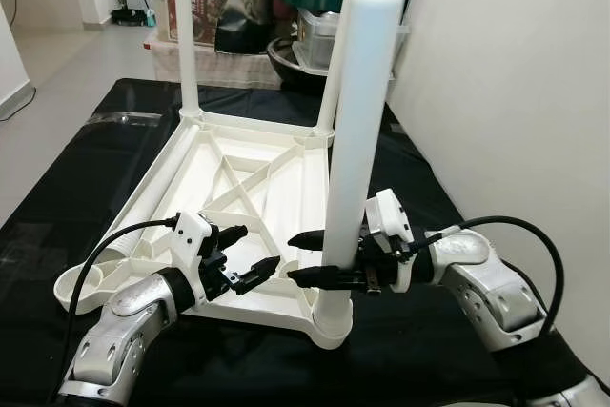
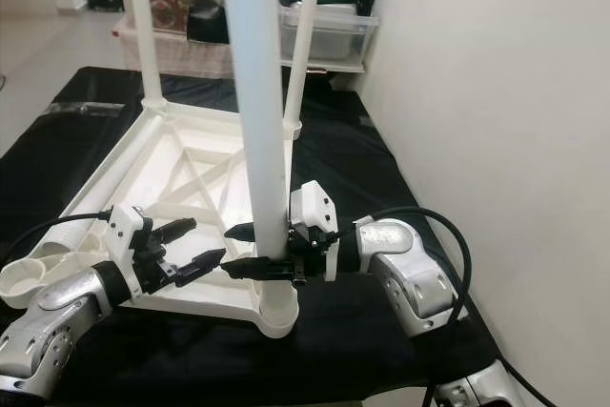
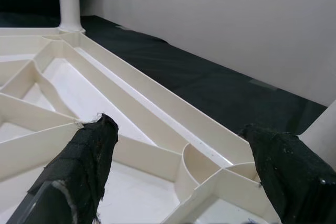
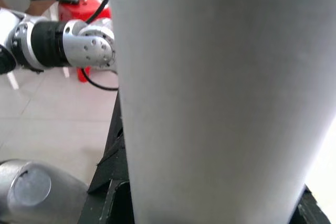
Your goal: Building children table
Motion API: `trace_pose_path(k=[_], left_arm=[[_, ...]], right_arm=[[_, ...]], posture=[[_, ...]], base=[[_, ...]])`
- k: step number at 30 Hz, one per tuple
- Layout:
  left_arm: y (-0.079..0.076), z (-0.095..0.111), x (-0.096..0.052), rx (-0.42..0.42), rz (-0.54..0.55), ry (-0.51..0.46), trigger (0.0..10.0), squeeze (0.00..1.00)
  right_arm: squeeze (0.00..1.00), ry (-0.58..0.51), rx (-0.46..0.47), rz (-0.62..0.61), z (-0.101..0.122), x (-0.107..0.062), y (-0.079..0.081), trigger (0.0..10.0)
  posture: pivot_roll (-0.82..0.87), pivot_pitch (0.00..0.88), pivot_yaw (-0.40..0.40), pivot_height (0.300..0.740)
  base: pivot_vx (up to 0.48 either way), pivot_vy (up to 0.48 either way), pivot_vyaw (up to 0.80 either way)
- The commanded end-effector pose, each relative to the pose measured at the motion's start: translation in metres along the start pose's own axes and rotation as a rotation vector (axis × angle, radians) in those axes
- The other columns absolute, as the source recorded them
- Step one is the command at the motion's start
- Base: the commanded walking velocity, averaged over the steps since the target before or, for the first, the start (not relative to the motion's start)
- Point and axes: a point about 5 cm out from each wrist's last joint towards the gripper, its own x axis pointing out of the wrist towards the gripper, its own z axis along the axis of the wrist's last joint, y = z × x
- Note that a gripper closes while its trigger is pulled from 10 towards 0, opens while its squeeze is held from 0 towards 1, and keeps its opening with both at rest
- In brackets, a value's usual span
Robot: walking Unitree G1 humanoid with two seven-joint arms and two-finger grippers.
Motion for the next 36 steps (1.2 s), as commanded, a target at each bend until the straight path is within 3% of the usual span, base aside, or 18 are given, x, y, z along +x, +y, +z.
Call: trace_pose_path(k=[1, 8, 11, 13, 14, 15, 18, 20, 22, 23, 25, 26, 27, 28, 29, 32, 34, 36], left_arm=[[-0.003, 0.001, 0.002, -0.001, -0.014, -0.006, 10.0, 0.00], [-0.004, 0.000, 0.003, -0.009, -0.015, -0.008, 10.0, 0.00], [-0.003, -0.001, 0.001, -0.011, -0.010, -0.006, 10.0, 0.00], [-0.003, -0.001, 0.001, -0.011, -0.008, -0.006, 10.0, 0.00], [-0.002, -0.001, 0.000, -0.015, -0.001, -0.007, 10.0, 0.00], [-0.002, -0.001, 0.000, -0.015, -0.001, -0.007, 10.0, 0.00], [-0.003, -0.002, 0.000, -0.015, 0.001, -0.005, 10.0, 0.00], [-0.003, -0.002, 0.000, -0.015, 0.001, -0.005, 10.0, 0.00], [-0.003, -0.002, 0.001, -0.015, 0.000, -0.004, 10.0, 0.00], [-0.003, -0.002, 0.001, -0.014, -0.001, -0.003, 10.0, 0.00], [-0.003, -0.002, 0.001, -0.014, -0.001, -0.003, 10.0, 0.00], [-0.002, -0.002, 0.002, -0.014, -0.002, -0.004, 10.0, 0.00], [-0.002, -0.002, 0.002, -0.014, -0.002, -0.004, 10.0, 0.00], [-0.002, -0.001, 0.003, -0.015, -0.002, -0.005, 10.0, 0.00], [-0.002, -0.001, 0.003, -0.015, -0.002, -0.005, 10.0, 0.00], [-0.001, -0.001, 0.003, -0.017, -0.001, -0.006, 10.0, 0.00], [-0.001, -0.001, 0.003, -0.017, -0.001, -0.006, 10.0, 0.00], [0.001, 0.000, 0.005, -0.018, 0.000, -0.007, 10.0, 0.00]], right_arm=[[0.00, 0.139, 0.136, -0.013, -0.038, -0.007, 0.005, 0.0], [0.00, 0.079, 0.140, -0.107, -0.038, -0.006, -0.006, 0.0], [0.00, 0.077, 0.144, -0.354, -0.045, -0.005, -0.024, 0.0], [0.00, 0.081, 0.142, -0.392, -0.046, -0.006, -0.027, 0.0], [0.00, 0.077, 0.198, -0.558, -0.052, -0.008, -0.033, 0.0], [0.00, 0.077, 0.198, -0.558, -0.052, -0.008, -0.033, 0.0], [0.00, 0.070, 0.263, -0.794, -0.062, -0.011, -0.033, 0.0], [0.00, 0.070, 0.263, -0.794, -0.062, -0.011, -0.033, 0.0], [0.00, 0.082, 0.267, -0.875, -0.065, -0.011, -0.031, 0.0], [0.00, 0.125, 0.304, -0.996, -0.073, -0.014, -0.028, 0.0], [0.00, 0.125, 0.304, -0.996, -0.073, -0.014, -0.028, 0.0], [0.00, 0.144, 0.388, -1.153, -0.083, -0.020, -0.025, 0.0], [0.00, 0.144, 0.388, -1.153, -0.083, -0.020, -0.025, 0.0], [0.00, 0.151, 0.492, -1.288, -0.093, -0.024, -0.020, 0.0], [0.00, 0.151, 0.492, -1.288, -0.093, -0.024, -0.020, 0.0], [0.00, 0.146, 0.663, -1.447, -0.107, -0.025, -0.010, 0.0], [0.00, 0.146, 0.663, -1.447, -0.107, -0.025, -0.010, 0.0], [0.00, 0.127, 0.733, -1.578, -0.109, -0.033, -0.008, 0.0]], posture=[[0.13, 0.000, -0.140, 0.740], [0.13, 0.000, -0.142, 0.740], [0.13, 0.000, -0.143, 0.740], [0.13, 0.000, -0.143, 0.740], [0.13, 0.000, -0.142, 0.740], [0.13, 0.000, -0.142, 0.740], [0.12, 0.000, -0.136, 0.740], [0.12, 0.000, -0.136, 0.740], [0.11, 0.000, -0.129, 0.740], [0.11, 0.000, -0.126, 0.740], [0.11, 0.000, -0.126, 0.740], [0.10, 0.000, -0.122, 0.740], [0.10, 0.000, -0.122, 0.740], [0.10, 0.000, -0.118, 0.740], [0.10, 0.000, -0.118, 0.740], [0.09, 0.000, -0.112, 0.740], [0.09, 0.000, -0.112, 0.740], [0.09, 0.000, -0.110, 0.740]], base=[[0.000, 0.000, 0.00], [0.000, 0.000, 0.00], [0.000, 0.000, 0.00], [0.000, 0.000, 0.00], [0.000, 0.000, 0.00], [0.000, 0.000, 0.00], [0.000, 0.000, 0.00], [0.000, 0.000, 0.00], [0.000, 0.000, 0.00], [0.000, 0.000, 0.00], [0.000, 0.000, 0.00], [0.000, 0.000, 0.00], [0.000, 0.000, 0.00], [0.000, 0.000, 0.00], [0.000, 0.000, 0.00], [0.000, 0.000, 0.00], [0.000, 0.000, 0.00], [0.000, 0.000, 0.00]])
